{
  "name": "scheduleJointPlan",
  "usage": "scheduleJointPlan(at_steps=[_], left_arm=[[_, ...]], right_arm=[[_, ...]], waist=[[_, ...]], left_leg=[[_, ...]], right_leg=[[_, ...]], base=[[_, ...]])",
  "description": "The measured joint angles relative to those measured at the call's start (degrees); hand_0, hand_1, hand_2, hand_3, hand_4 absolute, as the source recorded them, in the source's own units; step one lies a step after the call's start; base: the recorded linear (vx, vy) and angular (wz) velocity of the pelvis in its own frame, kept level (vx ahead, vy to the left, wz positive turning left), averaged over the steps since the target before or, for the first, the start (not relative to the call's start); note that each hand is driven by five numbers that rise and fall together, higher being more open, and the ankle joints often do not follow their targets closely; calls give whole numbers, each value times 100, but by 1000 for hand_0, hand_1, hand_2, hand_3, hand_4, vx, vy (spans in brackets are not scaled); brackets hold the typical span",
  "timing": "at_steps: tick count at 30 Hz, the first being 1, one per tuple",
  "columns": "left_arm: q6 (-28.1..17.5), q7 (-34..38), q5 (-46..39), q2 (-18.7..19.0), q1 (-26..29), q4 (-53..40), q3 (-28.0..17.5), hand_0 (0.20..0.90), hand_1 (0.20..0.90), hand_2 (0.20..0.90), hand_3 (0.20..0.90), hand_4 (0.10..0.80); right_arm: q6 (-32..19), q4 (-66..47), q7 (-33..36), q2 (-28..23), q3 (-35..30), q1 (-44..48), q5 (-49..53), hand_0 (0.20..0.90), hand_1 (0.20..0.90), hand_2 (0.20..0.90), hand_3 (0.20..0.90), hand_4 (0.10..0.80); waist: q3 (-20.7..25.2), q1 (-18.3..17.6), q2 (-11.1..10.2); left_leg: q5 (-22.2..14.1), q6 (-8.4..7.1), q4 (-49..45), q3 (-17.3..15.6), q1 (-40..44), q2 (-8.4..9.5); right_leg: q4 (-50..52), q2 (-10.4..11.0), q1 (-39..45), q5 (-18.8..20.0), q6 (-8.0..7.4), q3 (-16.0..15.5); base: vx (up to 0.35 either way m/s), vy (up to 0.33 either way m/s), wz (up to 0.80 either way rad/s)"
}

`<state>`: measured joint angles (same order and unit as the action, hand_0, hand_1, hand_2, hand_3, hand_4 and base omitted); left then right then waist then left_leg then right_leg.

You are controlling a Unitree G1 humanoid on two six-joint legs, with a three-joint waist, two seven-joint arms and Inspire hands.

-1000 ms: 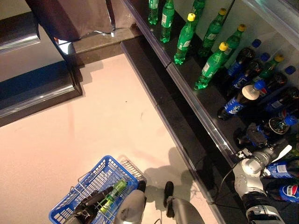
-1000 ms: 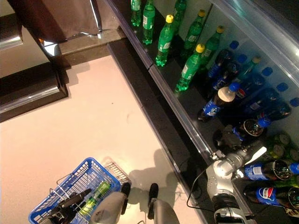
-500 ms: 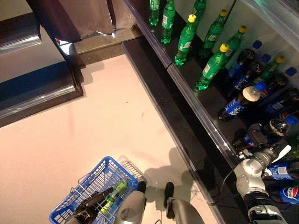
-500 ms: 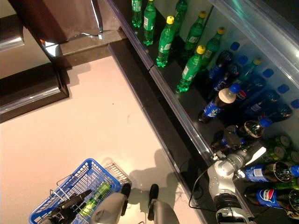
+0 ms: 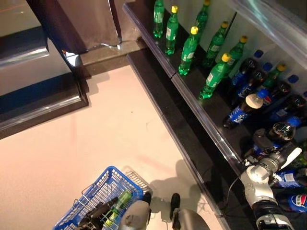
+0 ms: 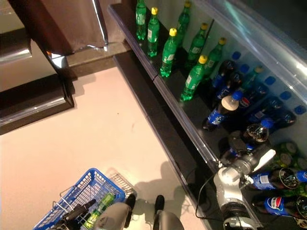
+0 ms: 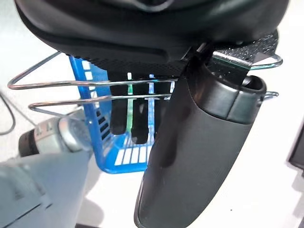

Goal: Pick up the drink and place into the basket.

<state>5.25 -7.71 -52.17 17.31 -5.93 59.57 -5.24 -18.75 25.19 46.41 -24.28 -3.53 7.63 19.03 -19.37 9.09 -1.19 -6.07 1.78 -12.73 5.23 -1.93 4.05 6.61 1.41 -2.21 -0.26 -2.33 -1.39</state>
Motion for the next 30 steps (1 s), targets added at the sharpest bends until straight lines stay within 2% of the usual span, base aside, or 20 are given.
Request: scheduleJointPlan(at_steps=[6, 9, 13, 20, 24, 30], left_arm=[[-48, 6, 34, -119, -344, -5, -21, 300, 300, 300, 200, 100], [-78, 1, 61, -126, -434, -17, -43, 300, 300, 300, 200, 100], [-88, -6, 64, -128, -475, -40, -46, 300, 300, 300, 200, 100], [-159, -11, 128, -266, -620, -45, -93, 300, 300, 300, 200, 100], [-207, -2, 128, -406, -702, -61, -111, 300, 300, 300, 200, 100], [-203, 121, 111, -492, -714, -111, -76, 300, 300, 300, 200, 100]], right_arm=[[17, -1123, -299, 2, -25, -464, -164, 300, 300, 300, 200, 100], [18, -1590, -690, 2, -108, -690, -128, 300, 300, 300, 200, 100], [19, -1916, -1121, -4, -118, -911, -3, 300, 300, 300, 200, 100], [34, -2323, -1951, 18, -75, -1697, 551, 300, 300, 300, 200, 100], [45, -2440, -2757, 158, 50, -2226, 1171, 300, 300, 300, 200, 100], [187, -2441, -3598, 291, 381, -2479, 1973, 300, 300, 300, 200, 100]], waist=[[204, -205, -71], [301, -288, -96], [401, -330, -119], [665, -503, -70], [823, -763, -18], [1000, -1010, -17]], left_leg=[[169, 82, 375, -3, 281, 50], [294, 99, 670, 5, 536, 82], [412, 105, 918, -5, 699, 102], [623, 132, 1326, -14, 903, 126], [734, 104, 1672, -36, 1089, 96], [756, 71, 1788, -127, 1084, 77]], right_leg=[[-67, 112, 137, -9, -48, 12], [-117, 177, 293, -54, -136, 6], [-229, 215, 392, -13, -175, 9], [-474, 273, 532, 101, -238, 10], [-821, 261, 745, 263, -238, 15], [-1125, 261, 826, 426, -232, 40]], base=[[-62, 67, 2], [-93, 72, 2], [-109, 64, -1], [-154, 47, 1], [-150, 43, -5], [-113, 56, -5]])
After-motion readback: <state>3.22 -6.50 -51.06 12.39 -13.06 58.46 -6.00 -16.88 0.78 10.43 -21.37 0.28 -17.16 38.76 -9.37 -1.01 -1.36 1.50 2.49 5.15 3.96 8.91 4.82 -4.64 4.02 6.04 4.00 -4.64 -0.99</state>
